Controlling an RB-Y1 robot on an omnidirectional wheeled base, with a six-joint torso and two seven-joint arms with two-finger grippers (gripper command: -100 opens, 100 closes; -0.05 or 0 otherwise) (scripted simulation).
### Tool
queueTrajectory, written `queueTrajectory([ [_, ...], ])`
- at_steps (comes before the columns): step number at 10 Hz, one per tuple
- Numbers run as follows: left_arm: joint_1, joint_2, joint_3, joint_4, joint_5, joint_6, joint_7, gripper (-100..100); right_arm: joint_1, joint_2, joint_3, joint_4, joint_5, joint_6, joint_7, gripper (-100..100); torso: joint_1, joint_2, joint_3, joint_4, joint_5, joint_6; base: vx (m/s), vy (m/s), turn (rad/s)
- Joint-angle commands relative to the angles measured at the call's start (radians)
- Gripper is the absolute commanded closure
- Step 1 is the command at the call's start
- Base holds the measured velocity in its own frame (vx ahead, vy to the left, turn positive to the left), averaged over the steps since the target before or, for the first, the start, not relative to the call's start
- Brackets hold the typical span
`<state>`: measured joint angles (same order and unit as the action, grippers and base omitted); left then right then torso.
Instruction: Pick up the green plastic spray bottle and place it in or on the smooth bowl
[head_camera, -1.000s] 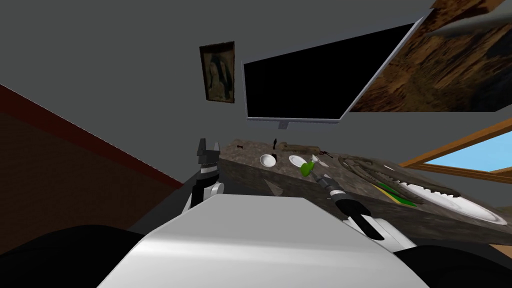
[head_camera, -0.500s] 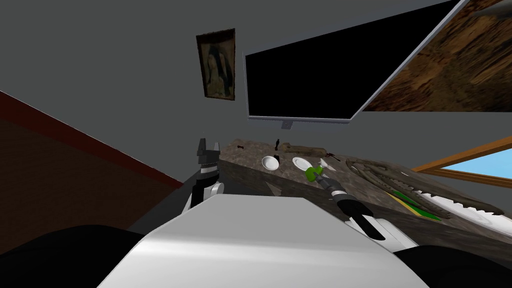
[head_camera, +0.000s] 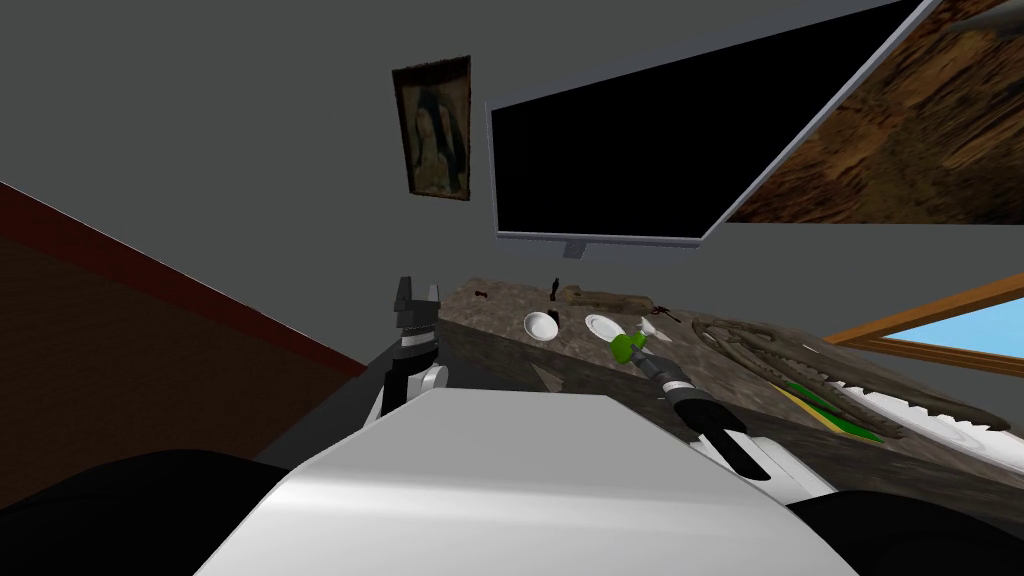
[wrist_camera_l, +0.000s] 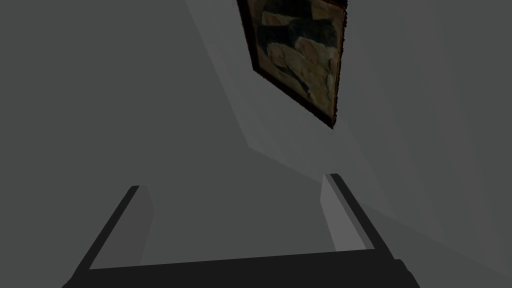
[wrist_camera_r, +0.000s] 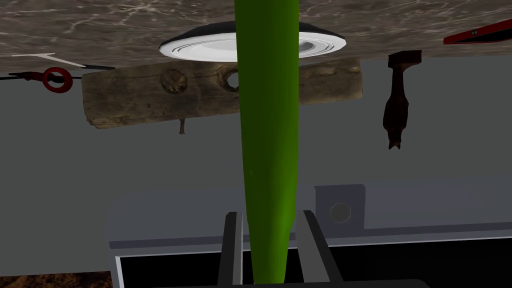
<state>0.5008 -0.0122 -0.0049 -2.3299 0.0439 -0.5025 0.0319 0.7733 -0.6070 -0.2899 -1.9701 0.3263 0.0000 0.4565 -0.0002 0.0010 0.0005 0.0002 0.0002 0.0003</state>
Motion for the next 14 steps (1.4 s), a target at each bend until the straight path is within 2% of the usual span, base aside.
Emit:
queueTrajectory([
  [1, 0.000, 0.000, 0.000, 0.000, 0.000, 0.000, 0.000, 0, 0.000, 0.000, 0.000, 0.000, 0.000, 0.000, 0.000, 100, 0.000, 0.000, 0.000, 0.000, 0.000, 0.000, 0.000, 0.000, 0.000],
  [2, 0.000, 0.000, 0.000, 0.000, 0.000, 0.000, 0.000, 0, 0.000, 0.000, 0.000, 0.000, 0.000, 0.000, 0.000, 0, 0.000, 0.000, 0.000, 0.000, 0.000, 0.000, 0.000, 0.000, 0.000],
  [3, 0.000, 0.000, 0.000, 0.000, 0.000, 0.000, 0.000, 0, 0.024, -0.013, -0.025, -0.022, -0.012, 0.031, -0.028, 100, 0.000, 0.000, 0.000, 0.000, 0.000, 0.000, 0.009, 0.080, -0.010],
  [7, 0.000, 0.000, 0.000, 0.000, 0.000, 0.000, 0.000, 0, 0.064, -0.037, -0.067, -0.061, -0.034, 0.084, -0.072, 100, 0.010, 0.002, 0.001, 0.001, 0.002, 0.001, -0.016, 0.131, -0.015],
  [8, 0.000, 0.000, 0.000, 0.000, 0.000, 0.000, 0.000, 0, 0.086, -0.050, -0.090, -0.085, -0.046, 0.115, -0.096, 100, 0.010, 0.001, 0.001, 0.000, 0.002, 0.001, 0.007, 0.161, 0.011],
  [10, 0.000, 0.000, 0.000, 0.000, 0.000, 0.000, 0.000, 0, 0.109, -0.064, -0.114, -0.110, -0.059, 0.146, -0.119, 100, 0.013, 0.001, 0.000, 0.000, 0.003, 0.002, 0.013, 0.157, 0.001],
  [14, 0.000, 0.000, 0.000, 0.000, 0.000, 0.000, 0.000, 0, 0.171, -0.100, -0.189, -0.190, -0.104, 0.233, -0.184, 100, 0.015, 0.001, 0.001, 0.001, 0.003, 0.001, -0.008, 0.186, 0.028],
])
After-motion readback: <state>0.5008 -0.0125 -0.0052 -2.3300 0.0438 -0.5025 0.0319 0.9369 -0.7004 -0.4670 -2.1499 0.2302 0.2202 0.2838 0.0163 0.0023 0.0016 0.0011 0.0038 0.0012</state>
